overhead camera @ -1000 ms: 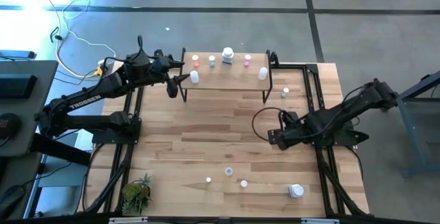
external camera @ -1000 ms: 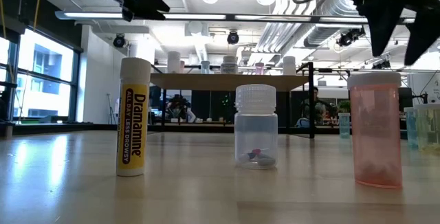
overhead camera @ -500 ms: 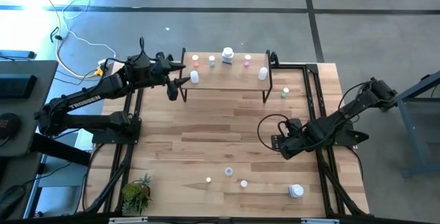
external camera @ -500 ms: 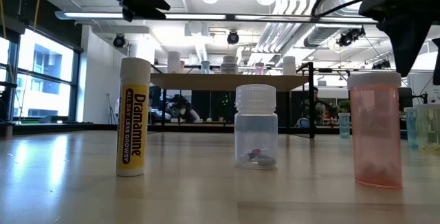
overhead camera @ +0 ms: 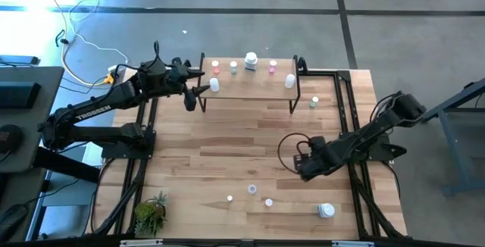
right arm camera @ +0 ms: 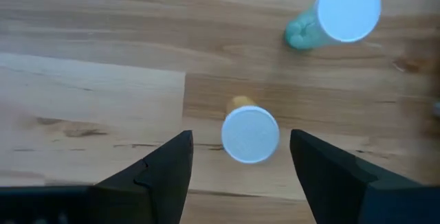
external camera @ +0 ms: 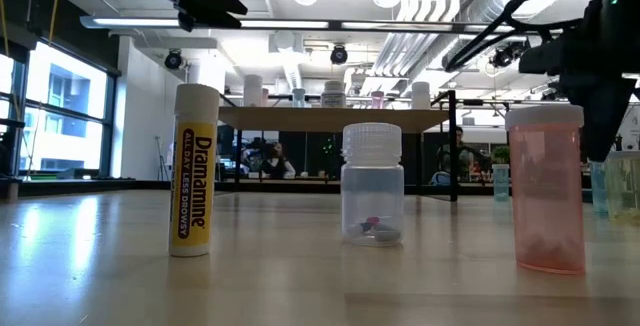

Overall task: Pick and place medicine bottles onto shelf by color
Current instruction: Put the yellow pill bottle on the shelf

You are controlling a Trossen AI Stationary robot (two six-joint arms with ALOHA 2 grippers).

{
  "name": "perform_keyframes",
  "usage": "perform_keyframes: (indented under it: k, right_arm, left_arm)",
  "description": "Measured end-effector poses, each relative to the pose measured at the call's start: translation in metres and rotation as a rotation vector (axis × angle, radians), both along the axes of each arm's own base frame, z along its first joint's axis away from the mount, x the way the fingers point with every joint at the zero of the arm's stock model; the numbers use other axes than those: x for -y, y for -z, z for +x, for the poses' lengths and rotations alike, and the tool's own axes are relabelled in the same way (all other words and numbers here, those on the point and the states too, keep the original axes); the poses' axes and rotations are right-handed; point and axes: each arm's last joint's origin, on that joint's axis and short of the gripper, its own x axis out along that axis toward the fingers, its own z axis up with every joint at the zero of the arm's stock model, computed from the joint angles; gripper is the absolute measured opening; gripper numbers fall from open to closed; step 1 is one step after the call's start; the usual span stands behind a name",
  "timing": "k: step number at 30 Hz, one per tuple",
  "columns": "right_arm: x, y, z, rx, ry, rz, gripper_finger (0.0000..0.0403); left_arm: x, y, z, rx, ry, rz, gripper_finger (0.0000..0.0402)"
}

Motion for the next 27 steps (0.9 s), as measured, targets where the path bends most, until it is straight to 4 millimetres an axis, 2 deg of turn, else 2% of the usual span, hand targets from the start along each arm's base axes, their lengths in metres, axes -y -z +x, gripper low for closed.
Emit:
perform_keyframes:
  k: [13,27]
  right_arm:
    - [-0.0016,0.0037,0.0034,0.013,0.019,-0.007,0.0127]
    - [-0.0044,-0.0045,0.0086,0.037,0.000,0.007,0.0114]
  left_arm:
    - [0.0002,0.0001,0.0002,0.000,0.001,-0.001,0.0257]
    - [0.0002,0.0003,0.0001,-0.002,0.001,-0.002,0.0257]
